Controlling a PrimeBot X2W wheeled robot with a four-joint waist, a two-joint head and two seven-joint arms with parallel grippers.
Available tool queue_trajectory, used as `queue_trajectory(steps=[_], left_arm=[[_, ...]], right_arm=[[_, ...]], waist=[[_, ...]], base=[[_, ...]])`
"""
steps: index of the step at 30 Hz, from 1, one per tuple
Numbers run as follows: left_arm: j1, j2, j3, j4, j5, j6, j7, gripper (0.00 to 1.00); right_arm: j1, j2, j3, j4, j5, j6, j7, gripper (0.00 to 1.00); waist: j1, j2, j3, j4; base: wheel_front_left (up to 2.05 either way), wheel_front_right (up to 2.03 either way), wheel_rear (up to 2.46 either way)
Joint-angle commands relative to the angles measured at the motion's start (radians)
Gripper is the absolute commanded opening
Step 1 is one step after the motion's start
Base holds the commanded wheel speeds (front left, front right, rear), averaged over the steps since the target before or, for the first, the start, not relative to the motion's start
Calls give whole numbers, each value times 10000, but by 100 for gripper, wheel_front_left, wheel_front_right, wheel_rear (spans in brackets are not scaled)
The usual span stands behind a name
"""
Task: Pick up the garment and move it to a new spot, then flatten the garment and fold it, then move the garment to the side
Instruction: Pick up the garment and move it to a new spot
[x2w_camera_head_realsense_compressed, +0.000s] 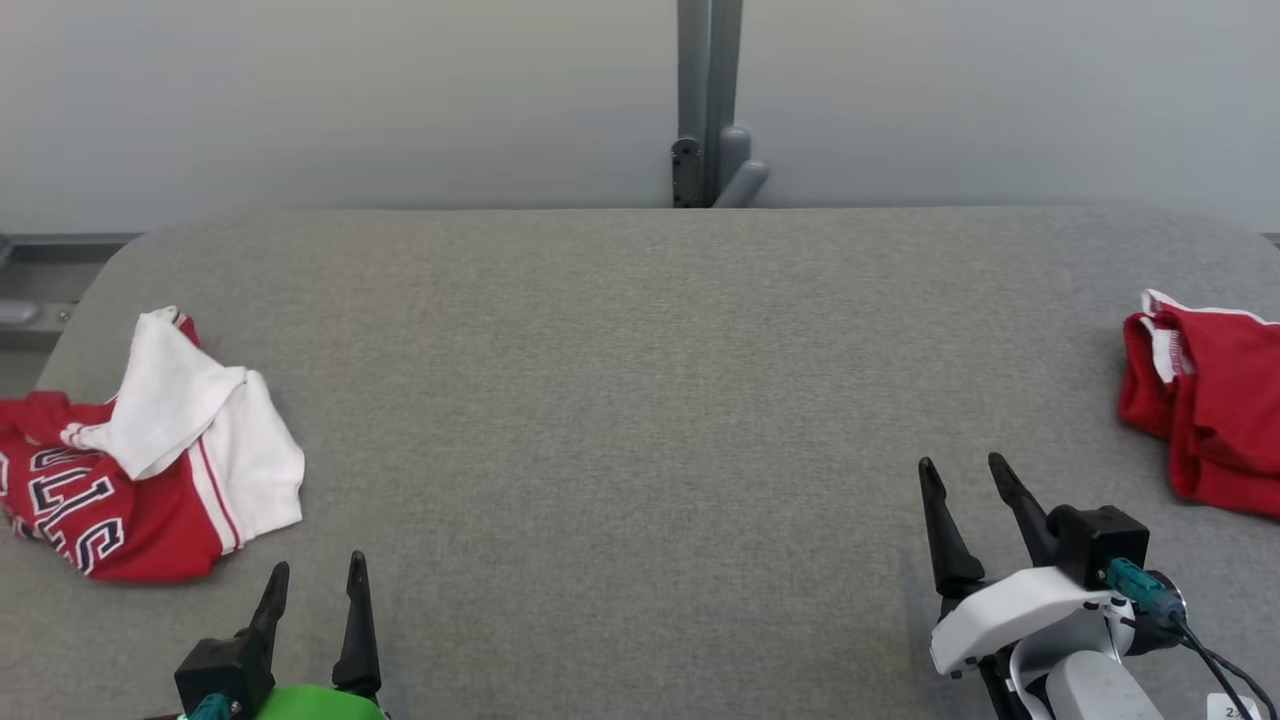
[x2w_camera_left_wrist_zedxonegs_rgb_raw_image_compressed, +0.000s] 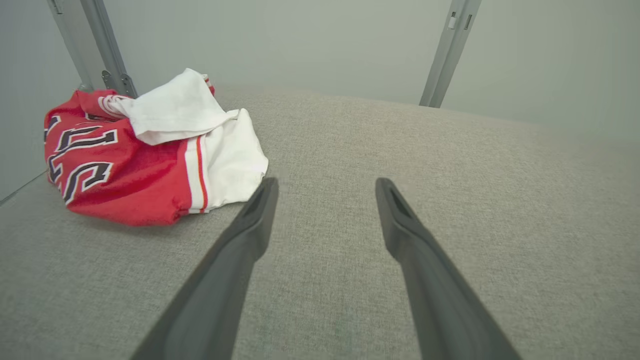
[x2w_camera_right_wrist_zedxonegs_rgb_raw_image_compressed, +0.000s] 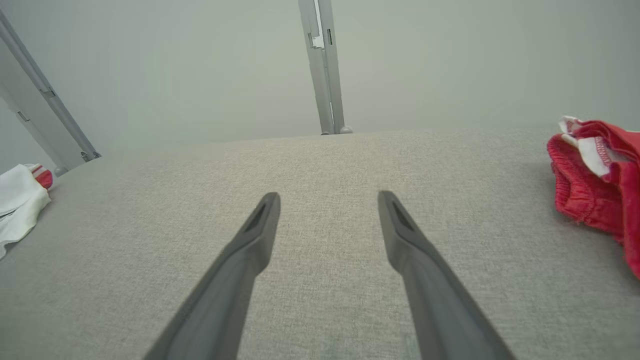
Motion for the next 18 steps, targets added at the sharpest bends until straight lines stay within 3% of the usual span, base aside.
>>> queue_trajectory(steps=[1,8,9,15,18], left_arm=[[-5,37,85,40,36,53,9,100],[24,35,385,264,164,117,7,100],[92,35,502,305,174,162,7,100],[251,34,757,423,212,199,9,100],[301,34,1053,322,13,287,9,100]], right_arm=[[93,-25,95,-29,40,-13,-2,100],[42,-25,476,65,209,-13,-2,100],[4,-33,600,77,284,-13,-2,100],[-92,-34,946,130,529,-13,-2,100],[-426,-32,1334,198,471,-13,-2,100]], waist=[[0,0,161,804],[0,0,285,2751],[0,0,294,3282],[0,0,288,4445],[0,0,481,4598]], base=[[0,0,0],[0,0,0],[0,0,0],[0,0,0],[0,0,0]])
